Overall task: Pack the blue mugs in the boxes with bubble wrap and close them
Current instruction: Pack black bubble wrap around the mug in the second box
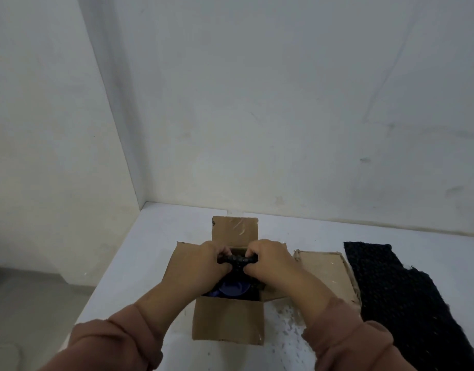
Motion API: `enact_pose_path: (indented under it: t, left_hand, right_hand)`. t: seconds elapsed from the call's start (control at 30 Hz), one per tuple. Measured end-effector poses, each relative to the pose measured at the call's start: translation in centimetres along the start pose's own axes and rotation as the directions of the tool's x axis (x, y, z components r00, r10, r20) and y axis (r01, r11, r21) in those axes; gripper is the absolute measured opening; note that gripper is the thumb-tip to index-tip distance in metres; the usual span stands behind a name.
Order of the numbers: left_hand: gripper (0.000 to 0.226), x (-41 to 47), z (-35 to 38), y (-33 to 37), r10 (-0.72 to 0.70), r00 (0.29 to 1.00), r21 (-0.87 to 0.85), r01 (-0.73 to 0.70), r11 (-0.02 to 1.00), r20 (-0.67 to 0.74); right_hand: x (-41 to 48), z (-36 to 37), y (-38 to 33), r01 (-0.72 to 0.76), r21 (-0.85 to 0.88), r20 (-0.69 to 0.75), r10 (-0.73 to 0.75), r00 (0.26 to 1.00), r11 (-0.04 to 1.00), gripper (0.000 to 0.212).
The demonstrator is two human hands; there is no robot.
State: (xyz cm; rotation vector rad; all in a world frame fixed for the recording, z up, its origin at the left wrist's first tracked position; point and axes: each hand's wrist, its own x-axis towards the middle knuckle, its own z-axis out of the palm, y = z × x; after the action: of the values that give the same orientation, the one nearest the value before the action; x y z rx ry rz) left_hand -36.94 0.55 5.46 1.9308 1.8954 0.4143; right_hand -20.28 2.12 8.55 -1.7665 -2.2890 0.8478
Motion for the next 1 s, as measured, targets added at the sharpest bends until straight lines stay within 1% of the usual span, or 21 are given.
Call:
enact_pose_path:
  t: [0.07, 0.17, 0.23, 0.3, 0.33, 0.37, 0.43, 0.5, 0.53, 0.6, 0.67, 0.7, 0.8, 0.97, 1.0]
  left_hand:
    - [0.005, -0.3, 0.5, 0.6, 0.024, 0.999, -0.034, -0.025, 0.999, -0.033]
    - [0.008, -0.3, 1.3, 1.2, -0.005, 0.999, -0.112, 0.0, 0.994, -0.041]
    - [0.012, -0.4, 1.5, 1.5, -0.031, 0.999, -0.17, 0.029, 0.985, -0.012]
    - [0.01, -0.3, 1.7, 1.6, -0.073, 0.996, -0.287, 0.082, 0.955, 0.041]
    - [0.006, -0.3, 1.7, 1.5, -0.09, 0.994, -0.364, 0.106, 0.925, 0.063]
    - [0.007, -0.2, 1.7, 1.3, -0.097, 0.993, -0.416, 0.119, 0.902, 0.074]
    - [0.021, -0.3, 1.5, 1.0, -0.087, 0.991, -0.422, 0.124, 0.898, 0.107]
    - [0.026, -0.3, 1.4, 0.6, -0.065, 0.987, -0.44, 0.125, 0.889, 0.148]
    - [0.024, -0.3, 1.2, 0.6, -0.047, 0.983, -0.447, 0.122, 0.886, 0.177]
    - [0.014, -0.6, 0.9, 0.6, -0.013, 0.976, -0.417, 0.105, 0.903, 0.217]
    - [0.01, -0.6, 0.7, 0.1, 0.0, 0.977, -0.325, 0.071, 0.943, 0.214]
    - [0.01, -0.6, 0.7, -0.1, 0.008, 0.975, -0.285, 0.057, 0.957, 0.224]
    - [0.014, -0.5, 0.7, -0.3, 0.017, 0.938, -0.267, 0.081, 0.96, 0.345]
    - [0.01, 0.0, 1.6, -0.5, 0.079, 0.897, -0.106, -0.036, 0.994, 0.435]
    - [0.014, -0.1, 1.8, -0.6, 0.088, 0.894, -0.058, -0.069, 0.996, 0.44]
  right_hand:
    - [-0.2, 0.6, -0.2, -0.017, -0.04, -0.002, 0.017, 1.0, 0.999, 0.011]
    - [-0.1, 1.3, 0.0, -0.032, -0.103, -0.085, 0.023, 0.996, 0.994, 0.009]
    - [0.1, 1.5, 0.1, -0.069, -0.069, -0.124, 0.06, 0.991, 0.995, 0.009]
    - [0.3, 1.7, 0.2, -0.105, 0.004, -0.124, 0.104, 0.987, 0.995, 0.008]
    - [0.3, 1.7, 0.2, -0.112, 0.044, -0.111, 0.116, 0.987, 0.993, 0.008]
    - [0.2, 1.7, 0.2, -0.111, 0.085, -0.084, 0.118, 0.989, 0.99, 0.011]
    - [0.1, 1.6, 0.1, -0.092, 0.123, 0.011, 0.091, 0.996, 0.988, 0.027]
    - [0.0, 1.6, 0.0, -0.055, 0.044, 0.081, 0.051, 0.995, 0.998, 0.039]
    - [0.0, 1.5, -0.1, -0.03, -0.017, 0.095, 0.031, 0.995, 0.999, 0.038]
    - [0.0, 1.3, -0.2, 0.002, -0.077, 0.112, 0.006, 0.994, 0.997, 0.027]
    - [0.0, 0.9, -0.1, 0.014, -0.085, 0.147, -0.001, 0.989, 0.996, 0.023]
    - [0.1, 0.7, -0.1, 0.025, -0.104, 0.167, -0.007, 0.986, 0.994, 0.023]
    - [0.7, 0.1, -0.2, 0.098, -0.207, 0.244, -0.046, 0.969, 0.973, 0.028]
    - [1.7, 0.6, 0.0, 0.123, -0.273, 0.351, -0.02, 0.936, 0.954, 0.034]
    - [1.9, 0.9, 0.0, 0.134, -0.29, 0.365, -0.02, 0.931, 0.948, 0.035]
